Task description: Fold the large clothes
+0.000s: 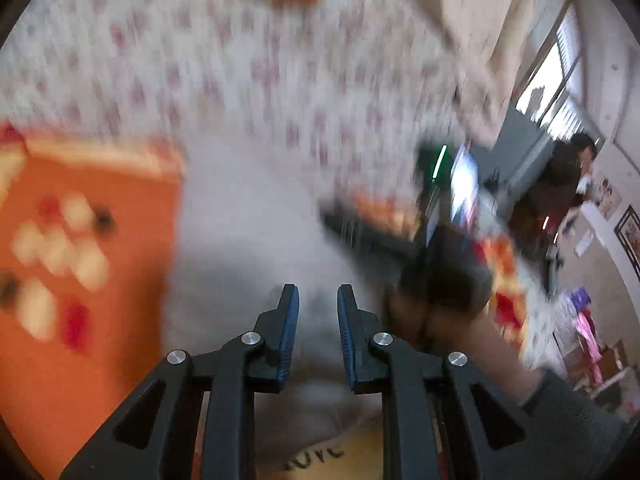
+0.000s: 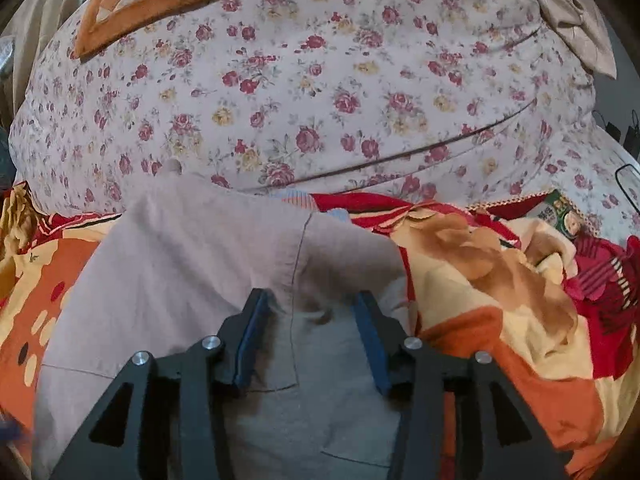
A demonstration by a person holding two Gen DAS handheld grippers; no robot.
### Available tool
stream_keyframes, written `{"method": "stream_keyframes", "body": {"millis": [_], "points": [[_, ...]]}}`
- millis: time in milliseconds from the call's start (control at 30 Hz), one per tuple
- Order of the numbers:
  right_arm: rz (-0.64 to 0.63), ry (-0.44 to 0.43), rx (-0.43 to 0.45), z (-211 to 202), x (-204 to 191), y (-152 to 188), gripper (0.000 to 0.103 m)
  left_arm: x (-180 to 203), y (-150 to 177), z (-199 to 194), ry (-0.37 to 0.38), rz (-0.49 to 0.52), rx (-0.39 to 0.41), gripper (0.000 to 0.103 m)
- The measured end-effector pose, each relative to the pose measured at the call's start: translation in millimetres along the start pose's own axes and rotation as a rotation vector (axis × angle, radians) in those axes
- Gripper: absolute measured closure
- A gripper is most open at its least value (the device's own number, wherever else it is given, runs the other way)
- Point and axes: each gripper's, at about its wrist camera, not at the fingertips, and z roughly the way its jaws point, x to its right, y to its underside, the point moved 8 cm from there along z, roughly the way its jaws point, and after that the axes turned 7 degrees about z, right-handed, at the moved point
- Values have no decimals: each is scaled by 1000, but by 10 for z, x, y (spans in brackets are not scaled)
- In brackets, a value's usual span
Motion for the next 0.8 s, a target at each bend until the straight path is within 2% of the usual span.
{"method": "stream_keyframes", "body": {"millis": [33, 67, 100, 167, 233, 333, 367, 433, 500, 567, 600, 667, 733, 800], "points": [[7, -14, -7, 7, 14, 3, 52, -9, 158, 111, -11, 1, -20, 90], [12, -32, -20, 16, 24, 8, 48, 12, 223, 110, -13, 23, 12, 90], [15, -44, -38, 19, 26, 20, 46, 30, 254, 85, -6, 34, 22, 90], [35, -54, -59, 30, 73, 36, 40, 5, 195, 45, -7, 1, -22, 93], [53, -69, -77, 58, 111, 29, 40, 5, -61, -54, -47, 39, -27, 94], [92, -77, -85, 2, 153, -29, 41, -150, -678, -230, -146, 68, 82, 93], [97, -63, -65, -58, 165, -74, 43, -243, -871, -217, -175, 48, 100, 91], [132, -26, 59, -321, 212, -275, 44, -441, -1201, -55, -210, -9, 92, 91], [126, -30, 183, -616, 152, -483, 44, -538, -1327, 123, -225, -31, 78, 91], [97, -63, 206, -717, -14, -582, 44, -585, -1424, 371, -246, -23, 62, 88], [74, -63, 178, -657, -79, -571, 44, -611, -1448, 557, -260, -20, 37, 88], [28, -32, 63, -341, -143, -436, 48, -670, -1414, 836, -262, -21, -10, 86], [41, 52, -80, 91, 19, -195, 48, -807, -1191, 1203, -264, -67, -102, 86], [90, 43, -150, 289, 145, -70, 46, -875, -1050, 1317, -271, -71, -103, 86]]}}
